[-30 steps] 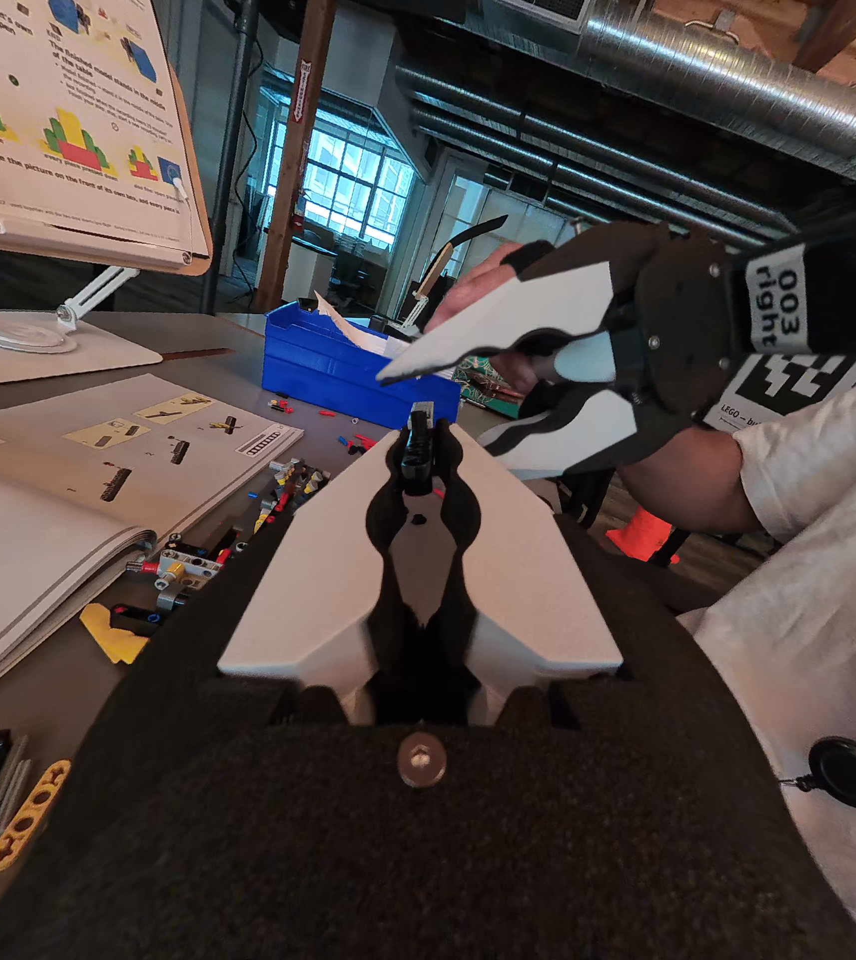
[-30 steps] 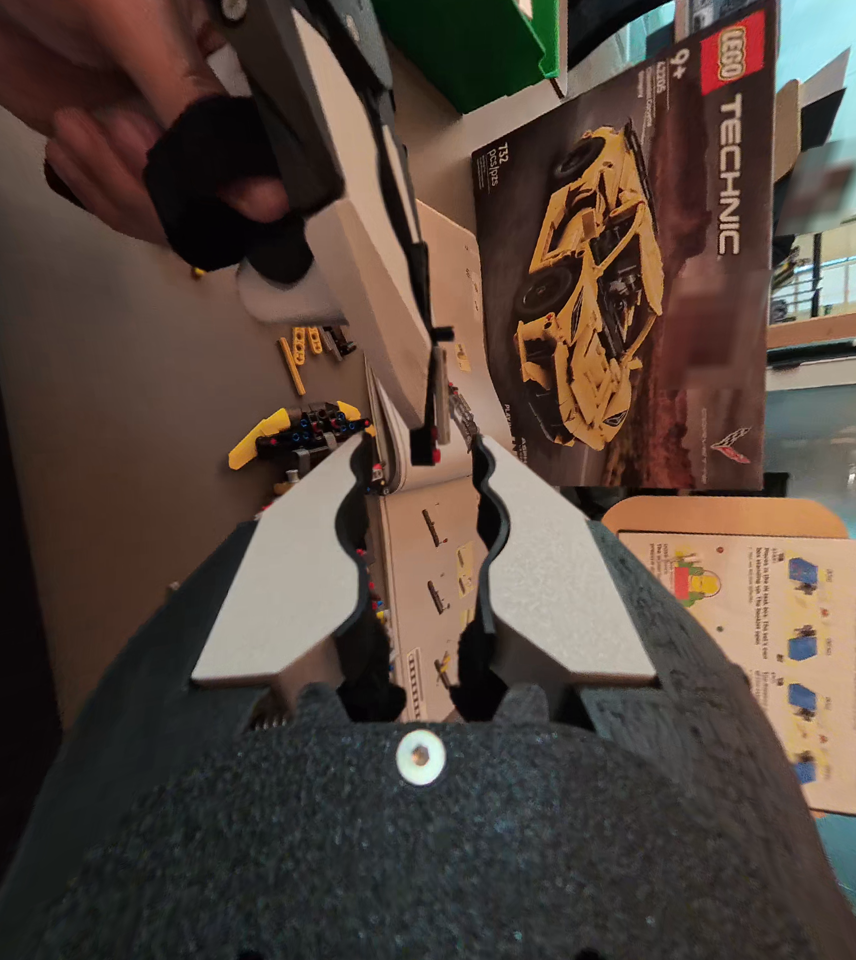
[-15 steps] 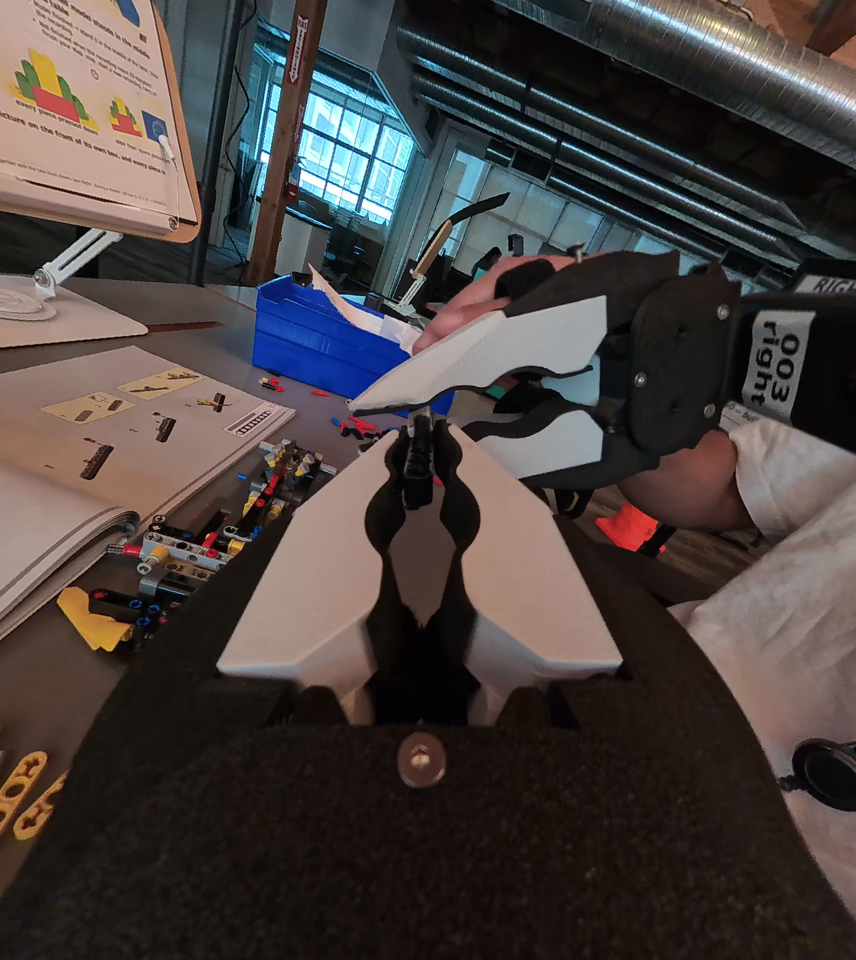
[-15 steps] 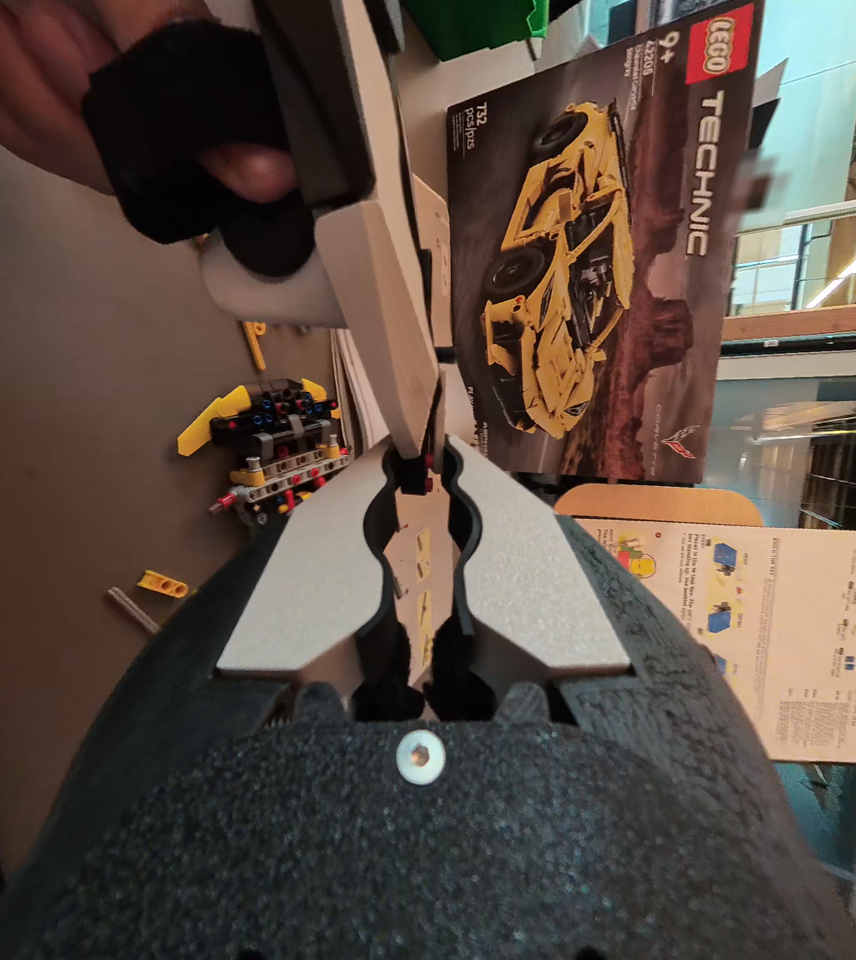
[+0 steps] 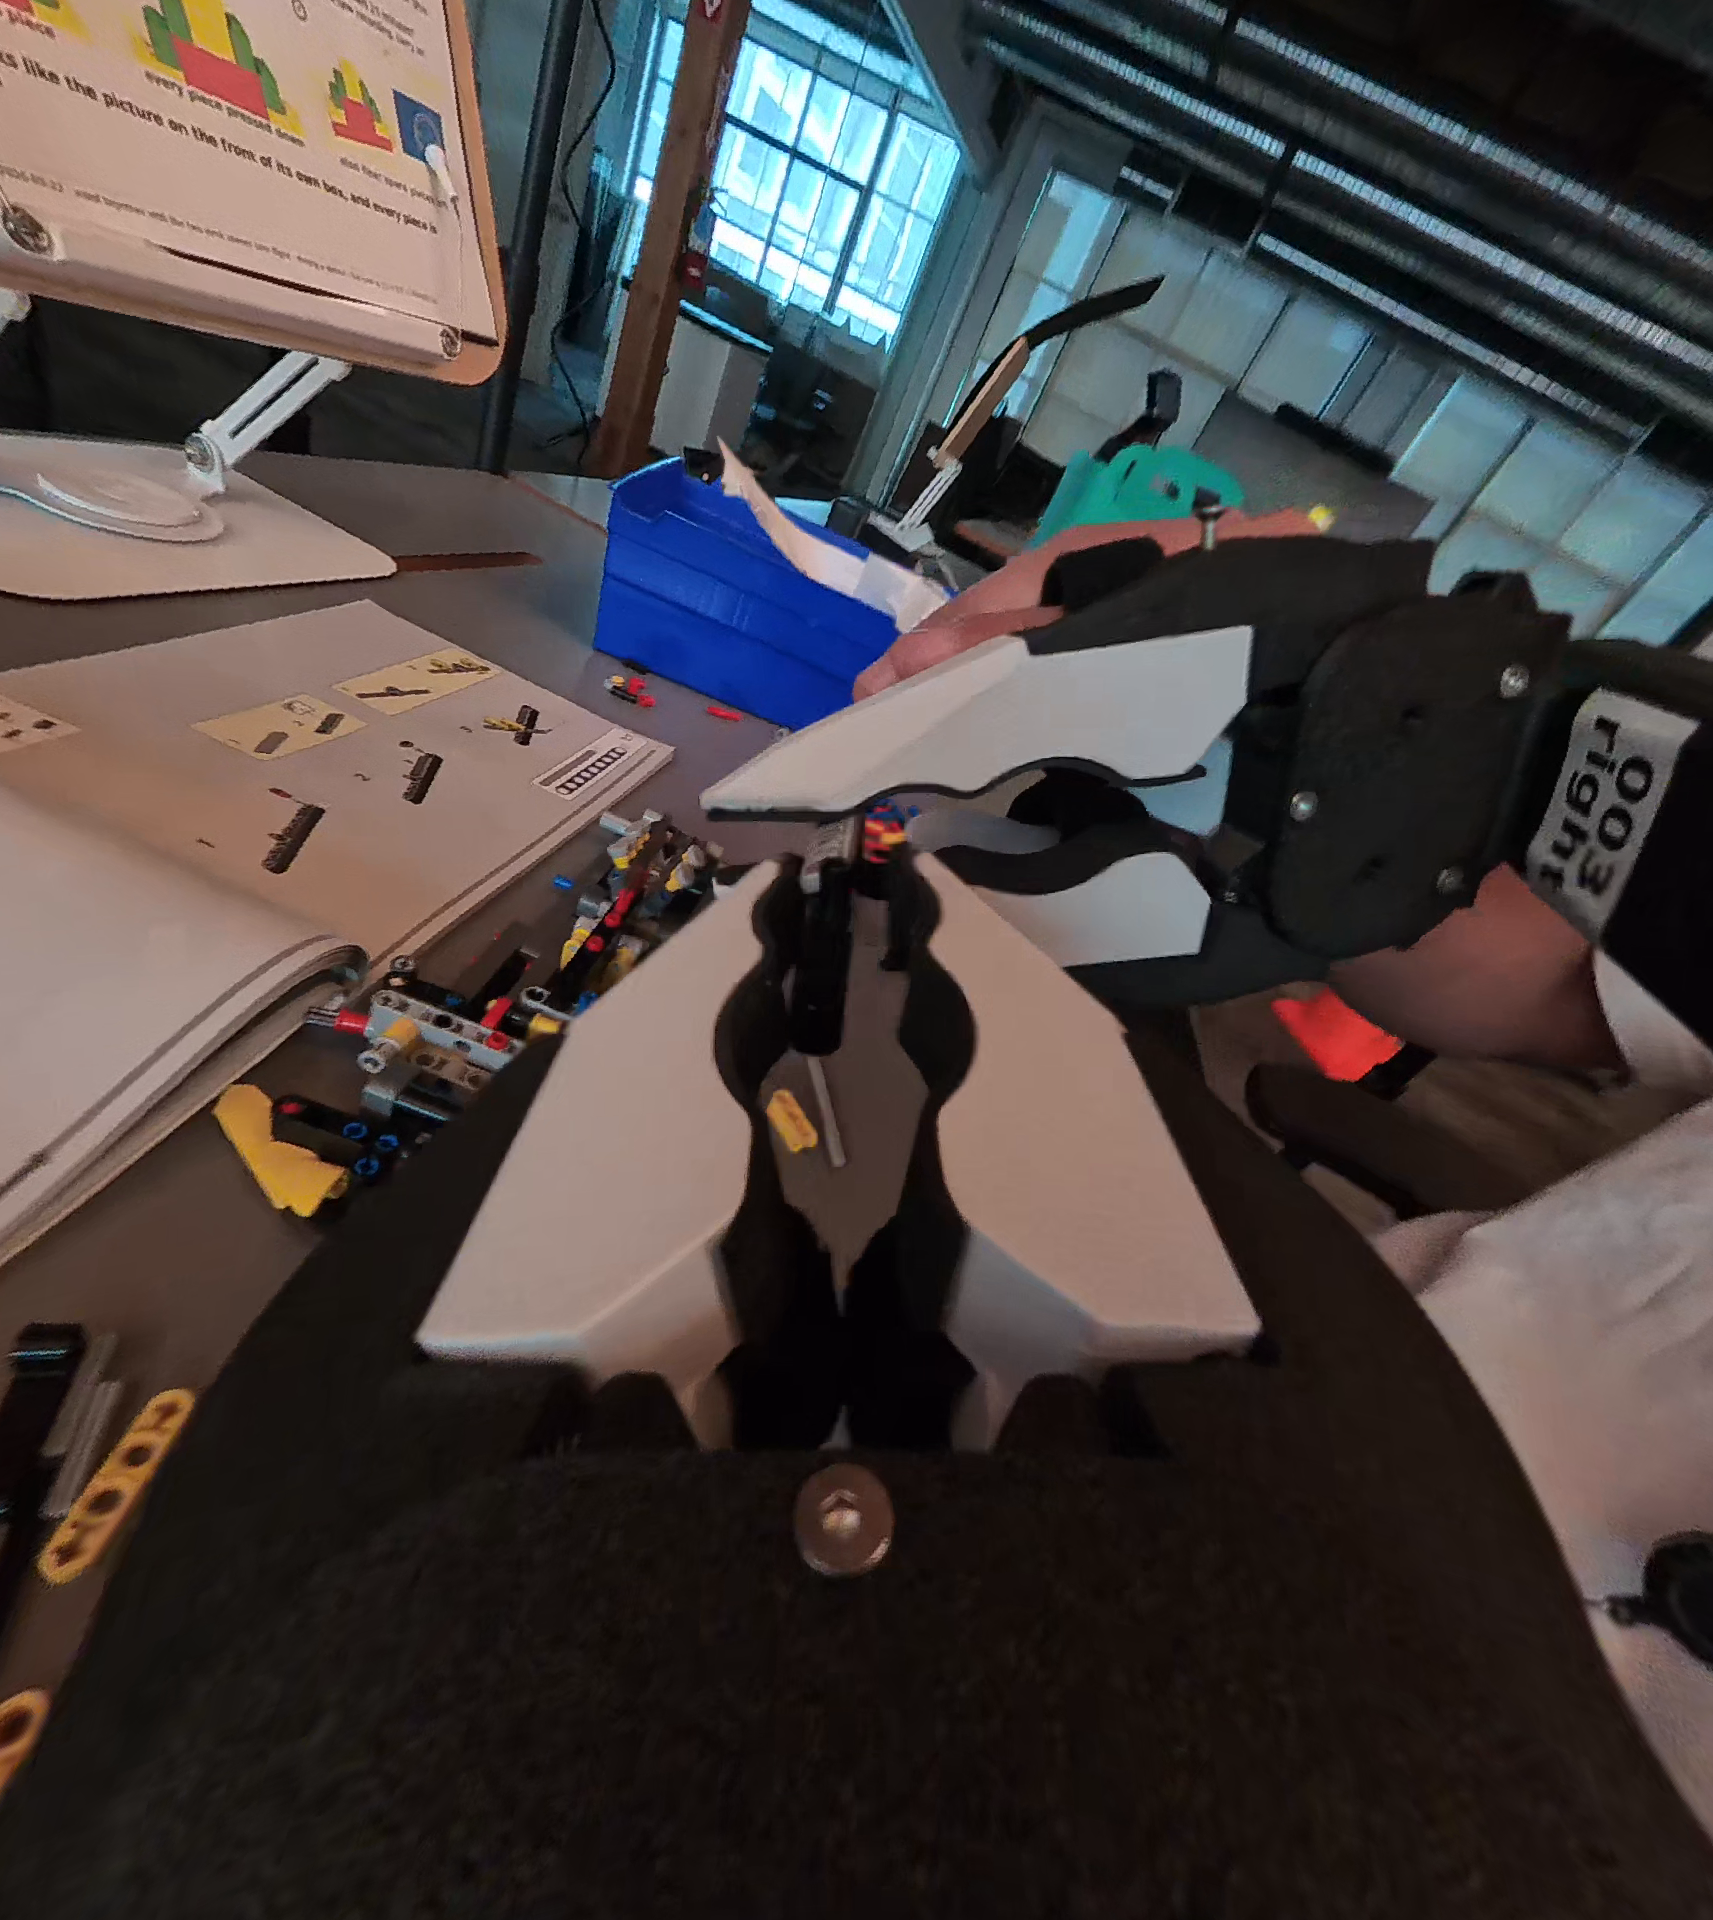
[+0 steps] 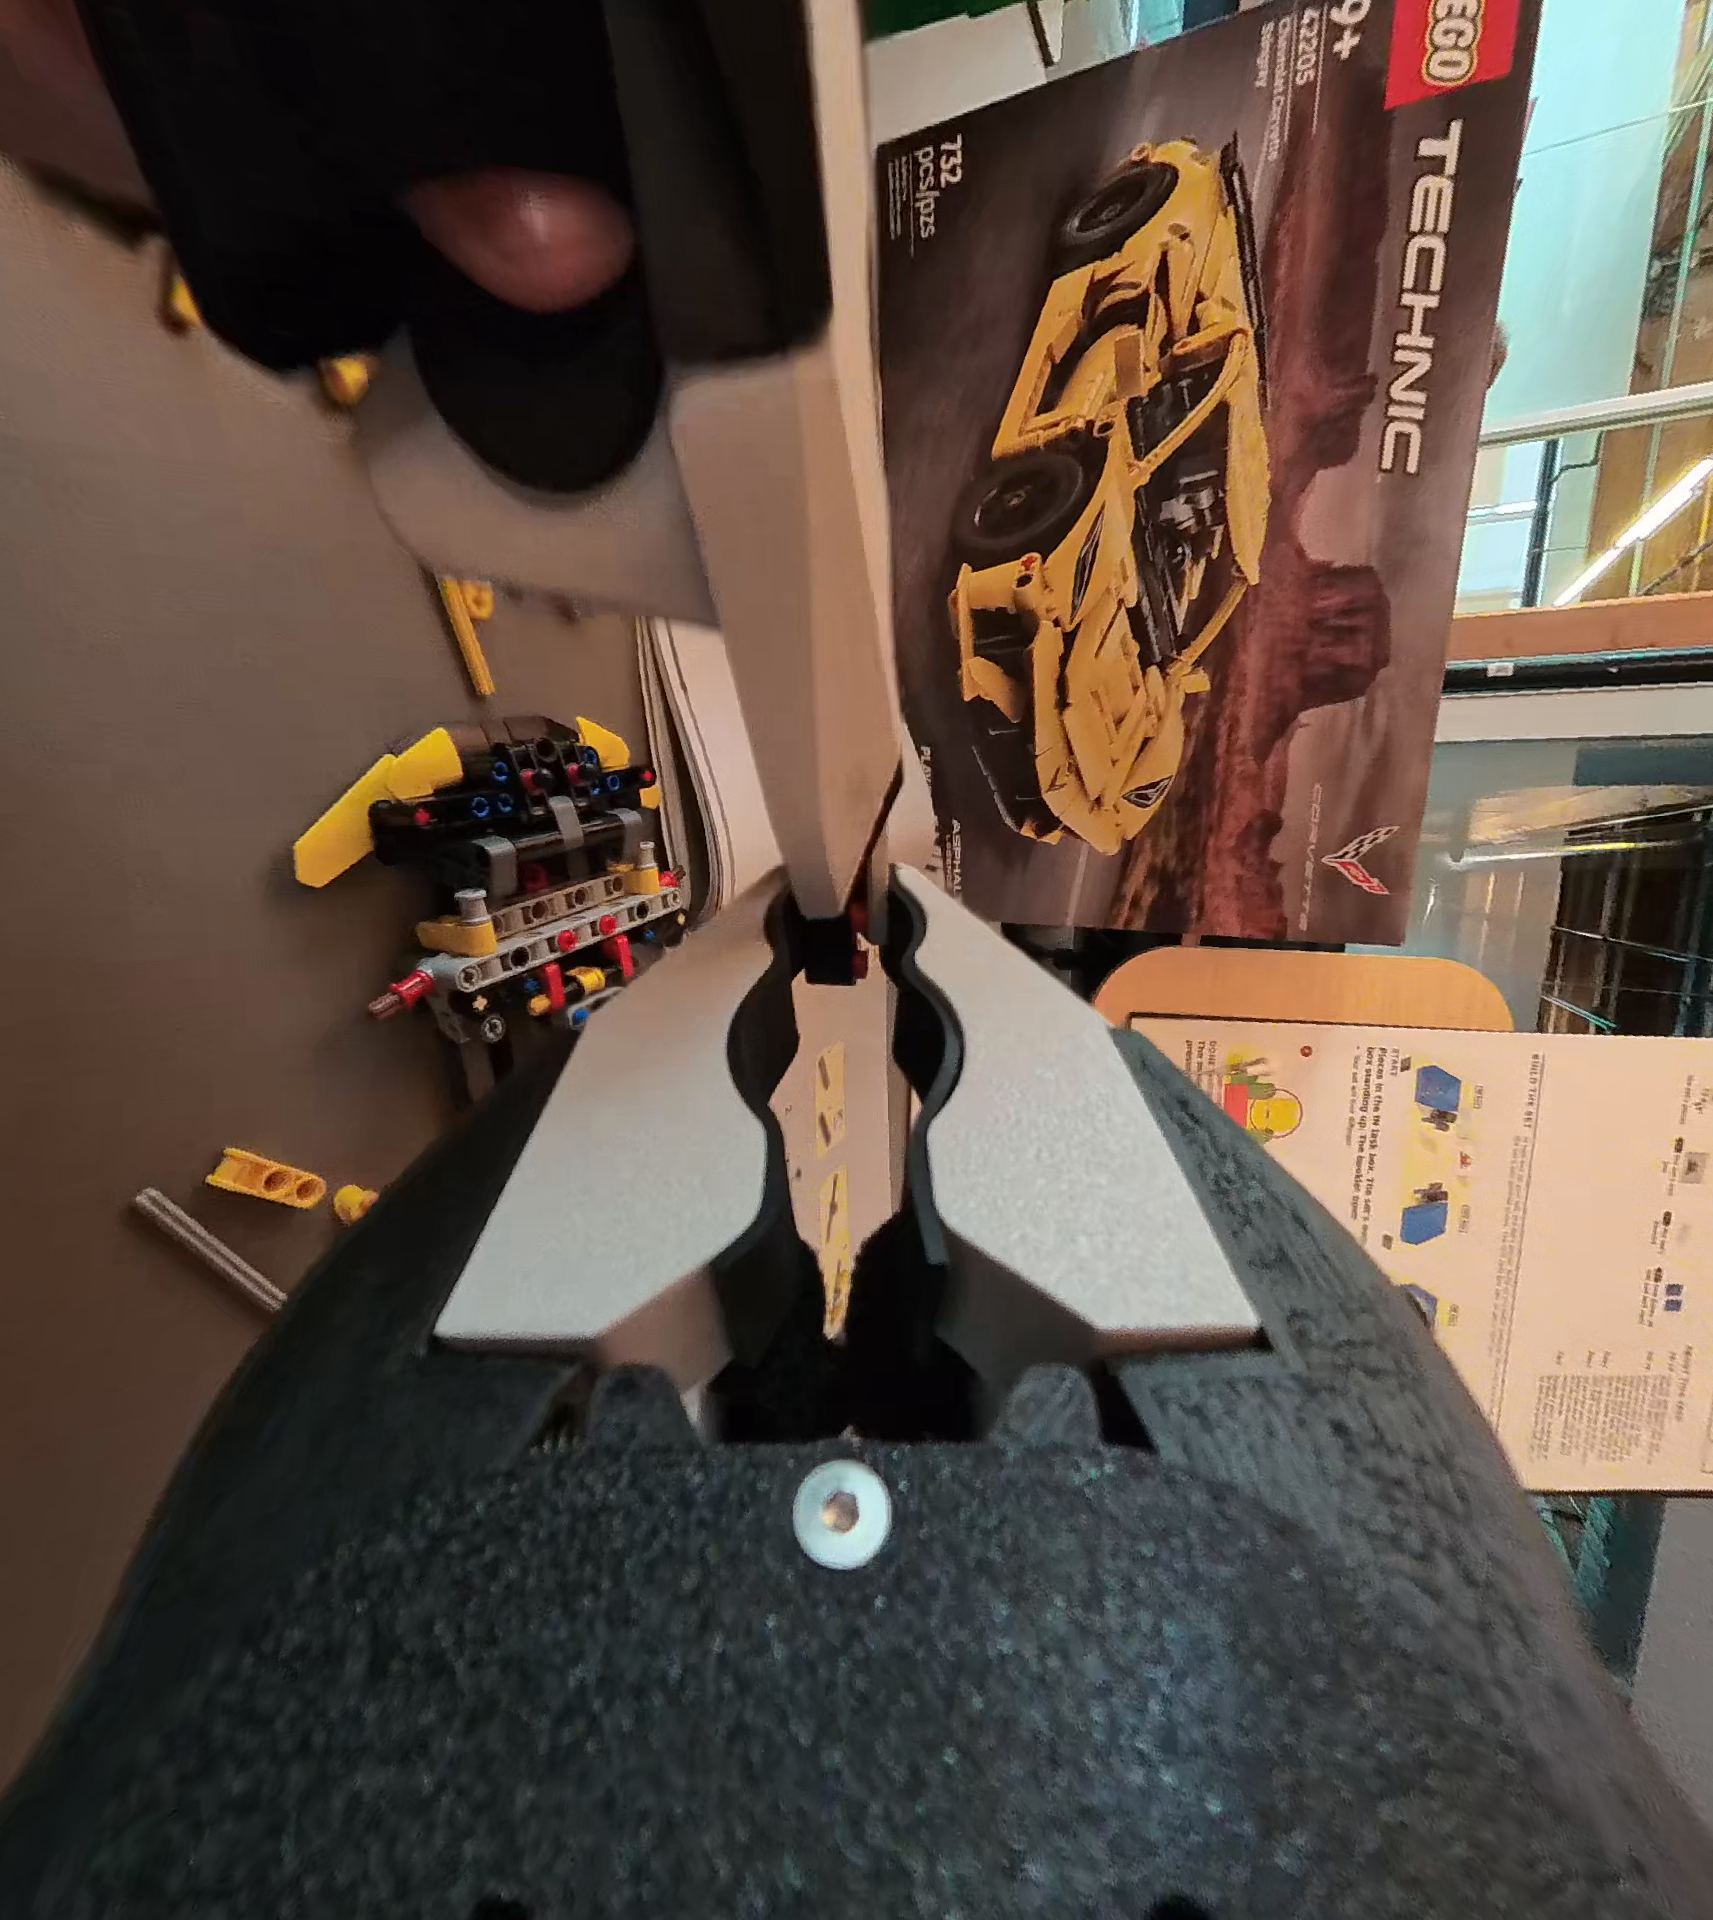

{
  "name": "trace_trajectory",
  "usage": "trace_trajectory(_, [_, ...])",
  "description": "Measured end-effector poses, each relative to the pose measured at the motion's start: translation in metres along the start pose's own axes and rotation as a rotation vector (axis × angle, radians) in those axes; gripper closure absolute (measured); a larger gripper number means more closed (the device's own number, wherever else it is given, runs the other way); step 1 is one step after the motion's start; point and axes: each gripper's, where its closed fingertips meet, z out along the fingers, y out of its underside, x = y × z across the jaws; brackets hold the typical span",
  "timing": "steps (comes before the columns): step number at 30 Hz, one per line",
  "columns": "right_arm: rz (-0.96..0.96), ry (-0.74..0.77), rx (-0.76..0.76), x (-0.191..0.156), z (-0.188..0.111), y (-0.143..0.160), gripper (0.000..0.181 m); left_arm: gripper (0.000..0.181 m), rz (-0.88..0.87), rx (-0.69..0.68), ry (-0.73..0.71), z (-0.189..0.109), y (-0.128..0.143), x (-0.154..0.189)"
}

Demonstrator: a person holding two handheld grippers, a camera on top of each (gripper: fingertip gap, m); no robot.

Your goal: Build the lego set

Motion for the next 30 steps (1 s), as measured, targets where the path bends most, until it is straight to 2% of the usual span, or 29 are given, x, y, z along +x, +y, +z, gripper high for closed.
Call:
trace_trajectory(2, [0.006,-0.013,-0.010,-0.001,0.001,0.005,0.169,0.149,0.116,-0.038,-0.079,-0.009,-0.003,-0.005])
trace_trajectory(4, [0.028,-0.034,-0.012,-0.002,0.001,0.008,0.169,0.137,0.351,-0.125,-0.201,-0.019,-0.003,-0.012])
trace_trajectory(6, [0.030,-0.054,-0.019,-0.005,0.001,0.010,0.169,0.138,0.675,-0.254,-0.346,-0.026,-0.002,-0.019])
trace_trajectory(9, [0.029,-0.057,-0.015,-0.008,0.000,0.010,0.169,0.140,1.152,-0.471,-0.486,-0.027,0.003,-0.023])
trace_trajectory(11, [0.026,-0.044,-0.014,-0.007,0.000,0.010,0.169,0.141,1.299,-0.557,-0.524,-0.022,0.005,-0.025])
trace_trajectory(16, [0.027,-0.030,-0.011,-0.011,-0.002,0.013,0.169,0.147,1.361,-0.564,-0.485,-0.006,0.007,-0.015])
trace_trajectory(21, [0.029,-0.029,0.053,-0.012,-0.008,0.010,0.169,0.165,1.333,-0.533,-0.458,-0.003,0.007,-0.013])
trace_trajectory(27, [0.033,-0.058,0.116,-0.013,-0.017,0.007,0.169,0.166,1.320,-0.449,-0.388,-0.001,0.006,0.000])
trace_trajectory(30, [0.085,-0.150,0.195,-0.020,-0.025,0.002,0.169,0.166,1.301,-0.393,-0.305,-0.001,0.007,0.012])
